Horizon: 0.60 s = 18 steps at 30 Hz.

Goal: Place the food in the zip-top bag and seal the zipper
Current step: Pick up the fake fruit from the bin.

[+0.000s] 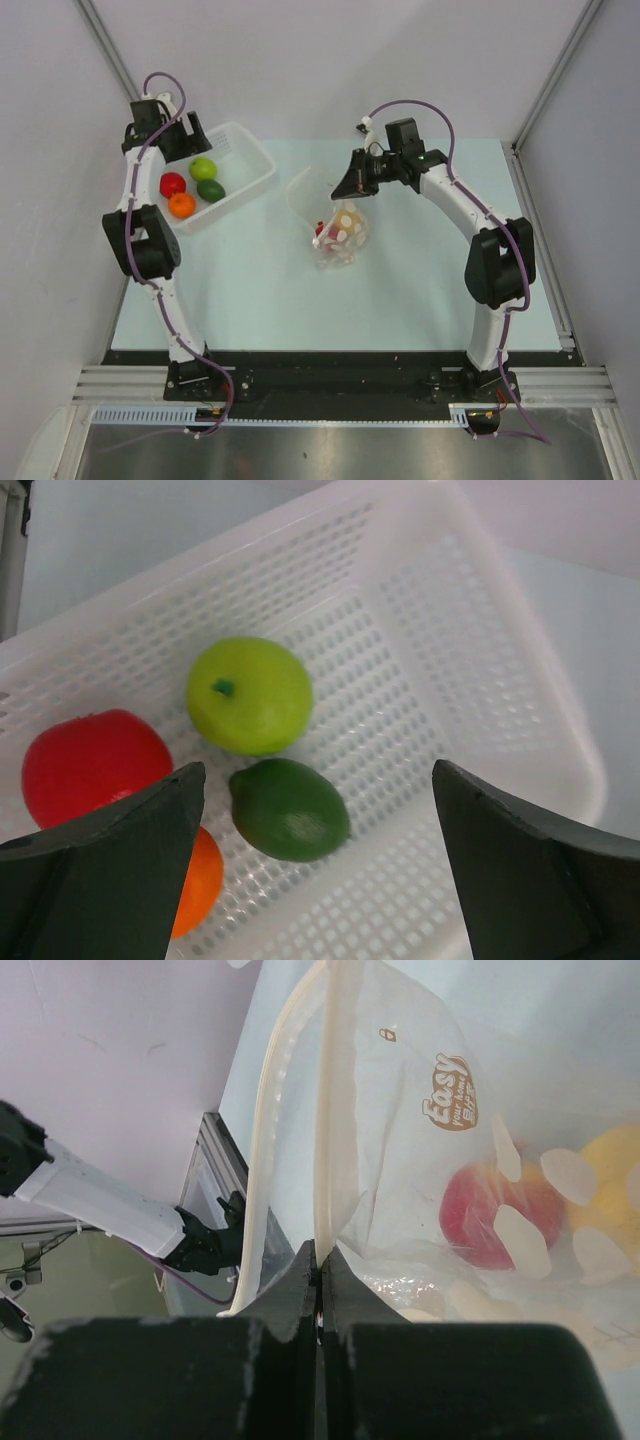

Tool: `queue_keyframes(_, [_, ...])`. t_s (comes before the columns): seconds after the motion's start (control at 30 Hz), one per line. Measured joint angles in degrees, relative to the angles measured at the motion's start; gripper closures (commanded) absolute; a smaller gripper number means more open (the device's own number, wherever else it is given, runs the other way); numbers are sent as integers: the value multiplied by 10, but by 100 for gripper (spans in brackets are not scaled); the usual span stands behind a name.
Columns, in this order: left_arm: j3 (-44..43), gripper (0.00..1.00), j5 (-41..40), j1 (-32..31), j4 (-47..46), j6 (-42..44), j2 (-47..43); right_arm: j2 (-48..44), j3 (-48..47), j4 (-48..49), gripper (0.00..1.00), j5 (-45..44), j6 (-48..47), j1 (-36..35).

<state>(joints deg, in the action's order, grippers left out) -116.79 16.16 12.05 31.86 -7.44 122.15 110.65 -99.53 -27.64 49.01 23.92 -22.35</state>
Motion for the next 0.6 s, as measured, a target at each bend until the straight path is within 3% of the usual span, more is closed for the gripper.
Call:
queue_keyframes(0.27, [-76,0,-43,3,17,8,122,0,1,-2,97,-11,1,8])
queue_keyframes(0.43, [-90,0,-70,0,17,2,160,0,1,-12,85,-23,5,12])
queue_keyframes(0.5, [-94,2,-76,0,17,-1,172,0,1,-17,91,-35,7,12])
queue_keyframes(0.57, [-101,9,-80,-1,17,-2,183,0,1,-23,100,-52,8,12])
queue_keyframes(0.6, [-106,14,-82,-2,13,-1,191,0,1,-28,100,-64,9,11])
